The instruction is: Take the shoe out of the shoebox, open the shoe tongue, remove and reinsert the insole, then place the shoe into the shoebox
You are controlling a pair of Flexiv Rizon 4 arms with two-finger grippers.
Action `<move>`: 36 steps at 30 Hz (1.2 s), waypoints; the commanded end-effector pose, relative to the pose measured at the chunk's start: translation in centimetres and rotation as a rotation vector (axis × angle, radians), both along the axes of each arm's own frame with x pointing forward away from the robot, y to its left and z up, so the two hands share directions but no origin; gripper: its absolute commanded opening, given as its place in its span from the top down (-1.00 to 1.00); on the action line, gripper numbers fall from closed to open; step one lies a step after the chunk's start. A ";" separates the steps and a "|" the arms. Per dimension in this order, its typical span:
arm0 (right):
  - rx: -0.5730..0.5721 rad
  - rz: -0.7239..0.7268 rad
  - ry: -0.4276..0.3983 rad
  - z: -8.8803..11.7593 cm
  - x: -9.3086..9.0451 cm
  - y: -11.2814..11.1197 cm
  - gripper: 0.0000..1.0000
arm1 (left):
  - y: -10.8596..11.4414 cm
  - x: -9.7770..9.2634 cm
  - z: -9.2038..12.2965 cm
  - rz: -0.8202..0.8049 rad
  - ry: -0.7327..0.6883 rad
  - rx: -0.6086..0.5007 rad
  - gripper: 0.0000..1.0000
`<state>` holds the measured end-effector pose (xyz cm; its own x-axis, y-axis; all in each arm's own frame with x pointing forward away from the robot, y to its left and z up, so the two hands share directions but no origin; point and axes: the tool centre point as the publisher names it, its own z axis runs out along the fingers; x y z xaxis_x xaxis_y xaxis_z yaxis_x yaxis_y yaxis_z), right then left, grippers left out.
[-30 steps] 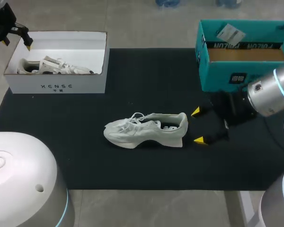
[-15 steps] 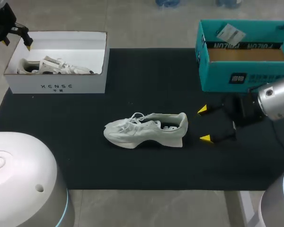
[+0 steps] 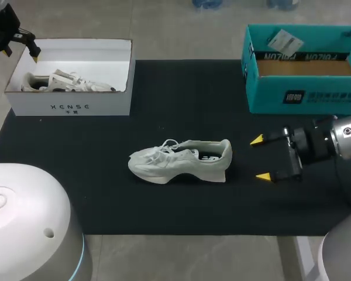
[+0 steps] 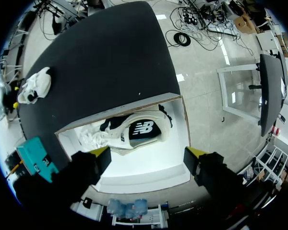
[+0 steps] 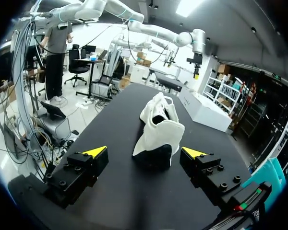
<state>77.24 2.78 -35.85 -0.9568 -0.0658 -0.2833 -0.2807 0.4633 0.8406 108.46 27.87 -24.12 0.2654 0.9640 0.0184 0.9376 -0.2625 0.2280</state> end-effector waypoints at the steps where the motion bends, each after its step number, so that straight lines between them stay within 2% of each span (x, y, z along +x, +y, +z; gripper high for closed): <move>1: 0.016 0.012 0.014 -0.9 1.1 0.6 -1.00 | 0.0 -0.1 0.0 -0.001 -0.001 0.002 -1.00; 7: 0.023 0.015 0.022 -1.5 2.2 1.6 -1.00 | 0.0 -0.1 0.0 -0.001 -0.001 0.002 -1.00; 19: 0.085 0.026 0.046 -4.8 3.3 4.7 -1.00 | 0.0 -0.1 0.0 -0.001 -0.001 0.002 -1.00; 30: 0.111 0.022 0.053 -5.4 3.6 6.6 -1.00 | 0.0 -0.1 0.0 -0.001 -0.001 0.002 -1.00; 36: 0.129 0.016 0.066 -5.7 3.6 6.9 -1.00 | 0.0 -0.1 0.0 -0.001 -0.001 0.002 -1.00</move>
<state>80.69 9.32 -41.14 -0.9730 -0.0495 -0.2256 -0.2285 0.3504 0.9083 108.46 27.87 -24.12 0.2655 0.9639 0.0184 0.9376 -0.2626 0.2280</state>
